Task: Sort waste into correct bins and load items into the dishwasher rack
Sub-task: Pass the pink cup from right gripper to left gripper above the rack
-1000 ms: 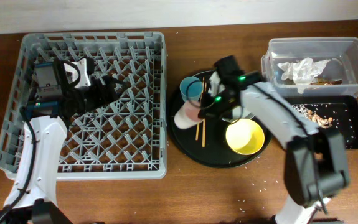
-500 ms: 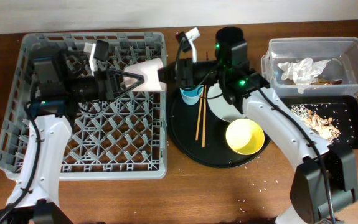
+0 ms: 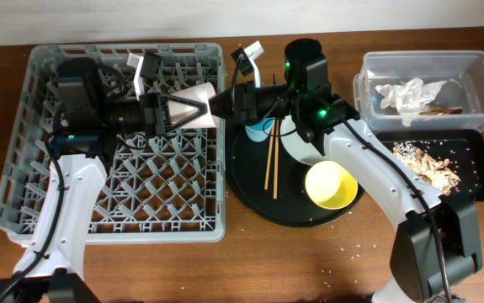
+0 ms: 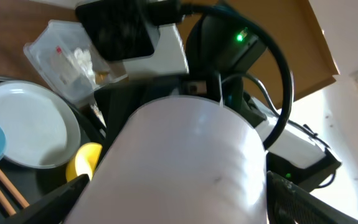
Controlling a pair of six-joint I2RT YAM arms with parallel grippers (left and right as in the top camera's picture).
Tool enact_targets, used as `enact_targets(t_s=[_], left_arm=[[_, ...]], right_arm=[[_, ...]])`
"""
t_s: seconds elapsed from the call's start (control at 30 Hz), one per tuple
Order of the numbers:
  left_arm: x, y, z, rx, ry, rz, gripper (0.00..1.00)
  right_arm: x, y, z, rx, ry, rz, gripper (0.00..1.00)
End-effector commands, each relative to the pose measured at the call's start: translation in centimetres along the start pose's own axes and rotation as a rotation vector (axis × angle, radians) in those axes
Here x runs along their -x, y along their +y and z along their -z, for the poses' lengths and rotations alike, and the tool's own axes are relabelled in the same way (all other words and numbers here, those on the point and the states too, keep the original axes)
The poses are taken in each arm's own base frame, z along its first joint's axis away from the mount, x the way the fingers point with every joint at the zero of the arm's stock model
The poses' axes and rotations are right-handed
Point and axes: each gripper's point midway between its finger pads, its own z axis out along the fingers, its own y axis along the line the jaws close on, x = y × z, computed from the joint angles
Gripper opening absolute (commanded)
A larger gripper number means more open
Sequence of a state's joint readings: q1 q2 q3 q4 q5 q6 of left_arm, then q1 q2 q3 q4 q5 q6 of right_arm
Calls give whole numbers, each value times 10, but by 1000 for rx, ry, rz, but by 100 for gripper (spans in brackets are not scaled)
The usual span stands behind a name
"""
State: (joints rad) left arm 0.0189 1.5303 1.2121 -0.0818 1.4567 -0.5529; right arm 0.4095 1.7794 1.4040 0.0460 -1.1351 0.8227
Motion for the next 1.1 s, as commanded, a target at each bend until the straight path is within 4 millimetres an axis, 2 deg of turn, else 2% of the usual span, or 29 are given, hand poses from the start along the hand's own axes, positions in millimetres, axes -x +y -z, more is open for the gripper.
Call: enact_targets(t_s=[0.0, 0.1, 0.17, 0.27, 0.3, 0.4, 0.43, 0.47, 0.67, 0.8, 0.9, 0.97, 1.07], left_arm=[[5, -19, -2, -48, 23, -30, 86], [7, -20, -2, -50, 22, -41, 86], [6, -21, -2, -53, 24, -41, 73], [6, -21, -2, -53, 24, -41, 71], [6, -21, -2, -53, 24, -41, 72], [6, -21, -2, -53, 24, -41, 87], [6, -21, -2, -53, 24, -41, 87], [6, -21, -3, -53, 25, -41, 92], [4, -23, -7, -63, 37, -41, 91], [4, -23, -7, -64, 37, -42, 91], [3, -24, -7, -67, 40, -42, 91], [3, -24, -6, -71, 43, -43, 91], [2, -25, -6, -75, 46, -44, 91]], right_arm=[[-8, -13, -7, -4, 35, -38, 4], [-6, -16, -7, -18, 22, -35, 4], [-3, -19, -7, -36, 3, -34, 4], [3, -20, -7, -47, -23, -13, 4], [5, -19, -7, -46, -31, -1, 4], [11, -18, -6, -51, -56, 25, 4], [13, -19, -6, -60, -66, 26, 4], [14, -19, -6, -63, -74, 32, 4], [25, -16, -5, -68, -120, 81, 4], [35, -3, -4, -31, -155, 117, 4], [35, -4, -3, -30, -154, 116, 4], [39, -2, 2, -19, -159, 121, 4], [45, 12, 13, 39, -160, 156, 4]])
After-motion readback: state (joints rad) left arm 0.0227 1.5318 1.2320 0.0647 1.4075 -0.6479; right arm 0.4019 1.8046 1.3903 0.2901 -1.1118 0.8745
